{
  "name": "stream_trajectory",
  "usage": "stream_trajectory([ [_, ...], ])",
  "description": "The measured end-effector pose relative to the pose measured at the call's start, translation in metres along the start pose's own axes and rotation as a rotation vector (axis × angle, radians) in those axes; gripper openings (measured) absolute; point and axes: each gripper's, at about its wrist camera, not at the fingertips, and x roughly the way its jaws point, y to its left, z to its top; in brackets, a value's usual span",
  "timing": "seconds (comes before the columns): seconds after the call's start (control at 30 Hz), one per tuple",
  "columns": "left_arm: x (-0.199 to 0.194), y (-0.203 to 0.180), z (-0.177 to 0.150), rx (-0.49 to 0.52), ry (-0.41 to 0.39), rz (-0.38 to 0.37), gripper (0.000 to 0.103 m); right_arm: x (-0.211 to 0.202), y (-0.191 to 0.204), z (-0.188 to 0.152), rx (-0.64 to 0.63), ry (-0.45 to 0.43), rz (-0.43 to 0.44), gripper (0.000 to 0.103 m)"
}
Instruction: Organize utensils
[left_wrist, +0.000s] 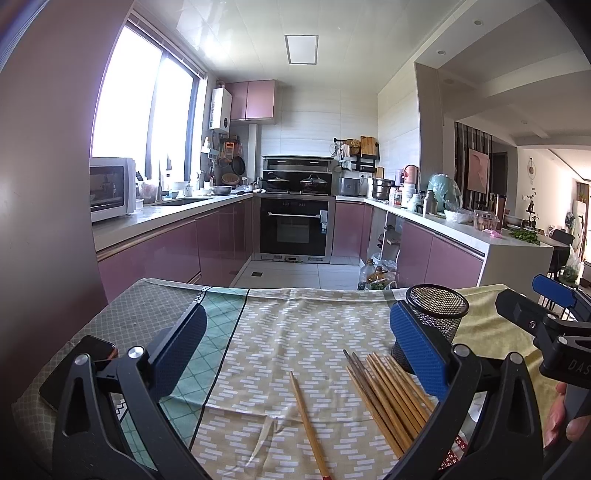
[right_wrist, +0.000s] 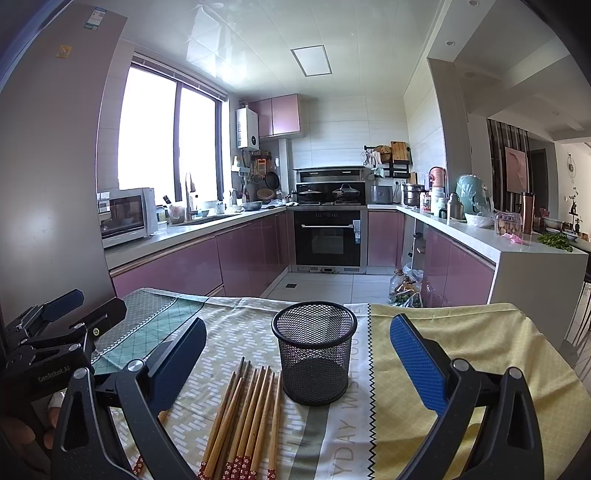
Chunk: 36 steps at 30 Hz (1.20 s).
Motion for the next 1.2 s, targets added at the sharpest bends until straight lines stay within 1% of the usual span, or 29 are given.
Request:
stream_trajectory([
  [0.5,-0.0008,0.0020,-0.0005,-0.004,0.004,0.000,0.098,-0.0005,0.0020,0.0033,0.001,0.005,0.006,0.096],
  [1.2,-0.0018,0.0040,-0.0011,0.008,0.015,0.012,0.098,0.0041,-0.0031,-0.0024,0.002,0.019,0.028,0.096],
])
